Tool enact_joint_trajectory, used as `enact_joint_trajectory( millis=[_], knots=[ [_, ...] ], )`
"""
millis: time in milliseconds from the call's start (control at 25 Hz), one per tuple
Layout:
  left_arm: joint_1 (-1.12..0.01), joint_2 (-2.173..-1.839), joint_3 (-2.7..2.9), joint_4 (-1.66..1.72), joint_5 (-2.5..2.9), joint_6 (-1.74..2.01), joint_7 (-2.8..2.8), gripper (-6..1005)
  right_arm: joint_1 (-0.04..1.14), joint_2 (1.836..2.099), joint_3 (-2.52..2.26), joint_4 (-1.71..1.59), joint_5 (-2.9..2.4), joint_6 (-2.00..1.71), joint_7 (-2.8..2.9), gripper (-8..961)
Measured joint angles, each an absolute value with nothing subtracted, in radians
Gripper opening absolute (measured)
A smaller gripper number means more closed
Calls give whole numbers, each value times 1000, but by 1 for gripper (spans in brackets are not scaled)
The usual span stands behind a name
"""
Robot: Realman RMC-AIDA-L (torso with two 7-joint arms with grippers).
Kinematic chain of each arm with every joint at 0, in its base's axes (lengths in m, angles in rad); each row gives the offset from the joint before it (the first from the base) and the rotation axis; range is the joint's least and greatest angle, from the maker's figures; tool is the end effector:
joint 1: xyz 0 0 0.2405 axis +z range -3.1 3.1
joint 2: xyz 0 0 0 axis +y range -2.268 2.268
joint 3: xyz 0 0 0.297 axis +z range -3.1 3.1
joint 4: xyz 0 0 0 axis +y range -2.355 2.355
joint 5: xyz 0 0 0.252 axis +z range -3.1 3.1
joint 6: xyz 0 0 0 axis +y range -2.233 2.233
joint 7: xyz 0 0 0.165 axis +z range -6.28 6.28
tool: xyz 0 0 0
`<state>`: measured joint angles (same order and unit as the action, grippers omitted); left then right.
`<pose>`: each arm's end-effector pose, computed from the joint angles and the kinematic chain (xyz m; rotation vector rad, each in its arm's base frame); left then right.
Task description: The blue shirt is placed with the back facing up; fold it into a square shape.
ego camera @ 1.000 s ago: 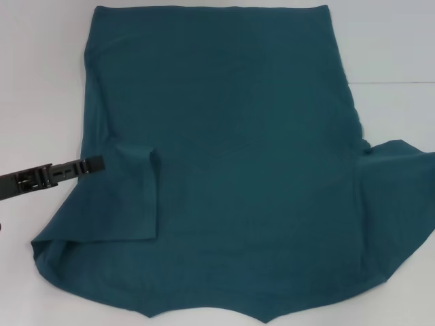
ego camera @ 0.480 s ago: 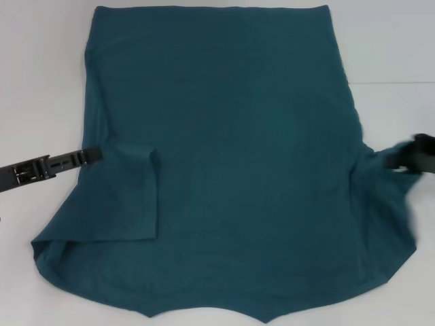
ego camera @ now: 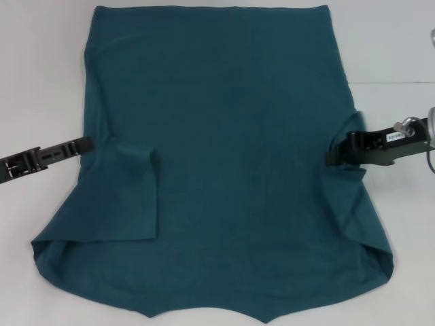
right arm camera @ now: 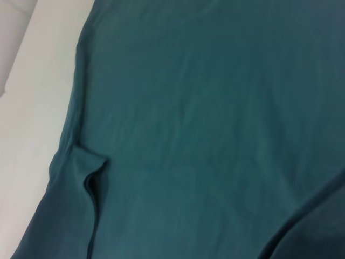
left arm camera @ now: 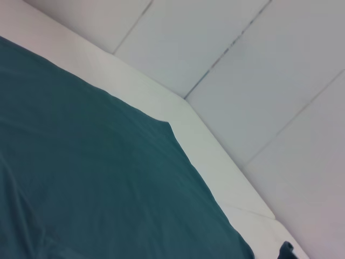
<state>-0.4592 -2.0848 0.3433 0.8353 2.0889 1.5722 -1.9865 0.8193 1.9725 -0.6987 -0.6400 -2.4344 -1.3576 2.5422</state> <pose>-0.3649 0.3805 0.0477 -2.1603 -1.4054 -0.9003 0.2812 0.4873 -0.0048 -2.2411 1.7573 0.2350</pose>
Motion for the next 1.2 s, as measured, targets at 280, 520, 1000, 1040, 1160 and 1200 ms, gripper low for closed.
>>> enact_joint_trajectory(
  millis=[280,520,1000,1040,1160,1200],
  knots=[
    [-452,-2085,319,834,2089,1572,-1983,773,837,1980,-701,-605,-2429,-1345,2542,20],
    [-448,-2085,315,836,2088,1572,-1983,770,824,1971,-693,-574,-2371,-1356,2532,45],
    [-413,-2057,293,898,2129,1674,-2239,766,739,1907,-677,-570,-2263,-1478,2502,440],
    [-408,-2055,292,906,2135,1686,-2267,766,726,1898,-673,-584,-2263,-1493,2499,490],
    [-382,-2051,290,966,2186,1735,-2413,765,687,1879,-660,-627,-2262,-1527,2490,563],
    [-374,-2051,284,983,2208,1746,-2455,764,687,1879,-660,-627,-2262,-1527,2490,575]
  ],
)
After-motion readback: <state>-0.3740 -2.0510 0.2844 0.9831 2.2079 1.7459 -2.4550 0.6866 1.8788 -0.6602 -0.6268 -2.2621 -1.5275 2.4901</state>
